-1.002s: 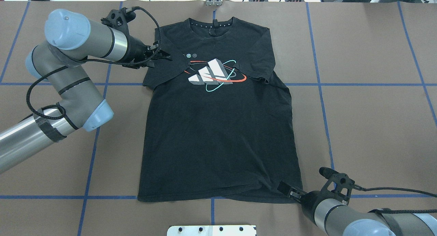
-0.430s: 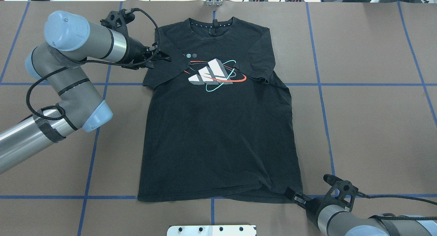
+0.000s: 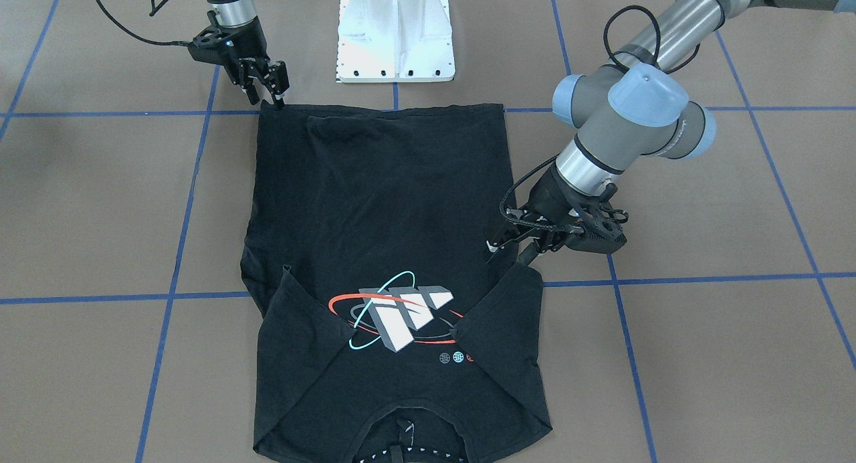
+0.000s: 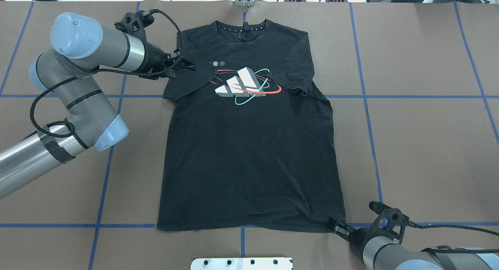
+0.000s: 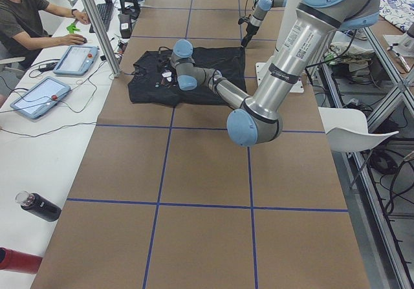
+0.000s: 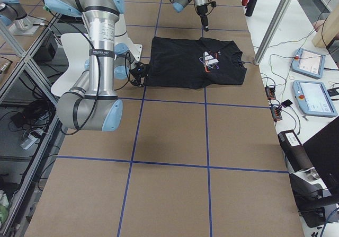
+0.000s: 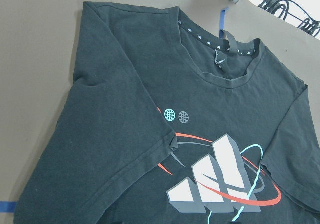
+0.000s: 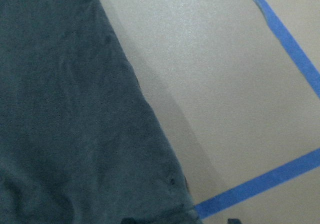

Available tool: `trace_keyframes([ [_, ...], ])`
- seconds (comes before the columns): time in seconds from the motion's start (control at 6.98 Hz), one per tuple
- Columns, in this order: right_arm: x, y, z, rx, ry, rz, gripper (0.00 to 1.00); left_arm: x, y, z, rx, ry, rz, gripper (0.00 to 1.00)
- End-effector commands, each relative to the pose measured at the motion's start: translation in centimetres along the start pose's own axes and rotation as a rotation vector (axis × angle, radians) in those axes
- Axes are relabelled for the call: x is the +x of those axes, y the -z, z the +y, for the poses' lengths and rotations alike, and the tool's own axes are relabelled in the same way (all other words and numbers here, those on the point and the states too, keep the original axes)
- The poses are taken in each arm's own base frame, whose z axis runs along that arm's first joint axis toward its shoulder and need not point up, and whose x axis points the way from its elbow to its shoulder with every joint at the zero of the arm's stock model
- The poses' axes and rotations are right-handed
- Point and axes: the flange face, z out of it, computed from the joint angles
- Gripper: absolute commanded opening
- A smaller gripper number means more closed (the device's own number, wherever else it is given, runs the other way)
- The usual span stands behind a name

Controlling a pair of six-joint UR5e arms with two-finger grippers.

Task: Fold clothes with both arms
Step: 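Release the shoulder and move the right gripper to the hem corner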

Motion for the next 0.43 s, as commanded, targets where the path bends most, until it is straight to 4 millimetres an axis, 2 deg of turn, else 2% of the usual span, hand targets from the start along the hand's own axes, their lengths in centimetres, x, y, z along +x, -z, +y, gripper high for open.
trace_keyframes([
  [0.0, 0.09, 0.12, 0.35, -0.006, 0.005, 0.0, 0.7, -0.33, -0.29, -0.08, -0.001, 0.001, -0.006, 0.77],
  [0.14, 0.21, 0.04, 0.34, -0.006, 0.006, 0.003, 0.59, -0.33, -0.29, -0.08, -0.001, 0.002, -0.006, 0.77],
  [0.29, 0.22, 0.01, 0.3, 0.0, 0.006, 0.003, 0.36, -0.33, -0.29, -0.08, -0.001, 0.002, -0.006, 0.77],
])
